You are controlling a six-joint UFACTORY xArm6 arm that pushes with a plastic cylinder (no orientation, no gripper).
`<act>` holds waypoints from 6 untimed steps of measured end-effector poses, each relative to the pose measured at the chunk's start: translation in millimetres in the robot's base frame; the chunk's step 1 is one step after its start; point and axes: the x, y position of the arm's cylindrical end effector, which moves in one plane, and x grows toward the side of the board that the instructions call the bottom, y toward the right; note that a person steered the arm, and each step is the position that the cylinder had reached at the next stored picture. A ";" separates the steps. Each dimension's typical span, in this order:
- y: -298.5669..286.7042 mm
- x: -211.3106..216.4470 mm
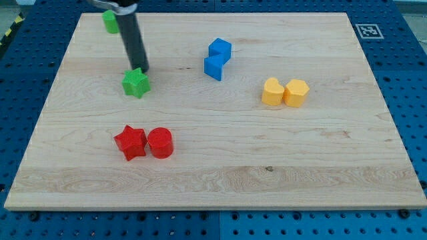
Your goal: Push green star slightly up
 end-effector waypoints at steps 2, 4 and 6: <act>52.4 46.3; 25.3 99.0; 15.5 93.6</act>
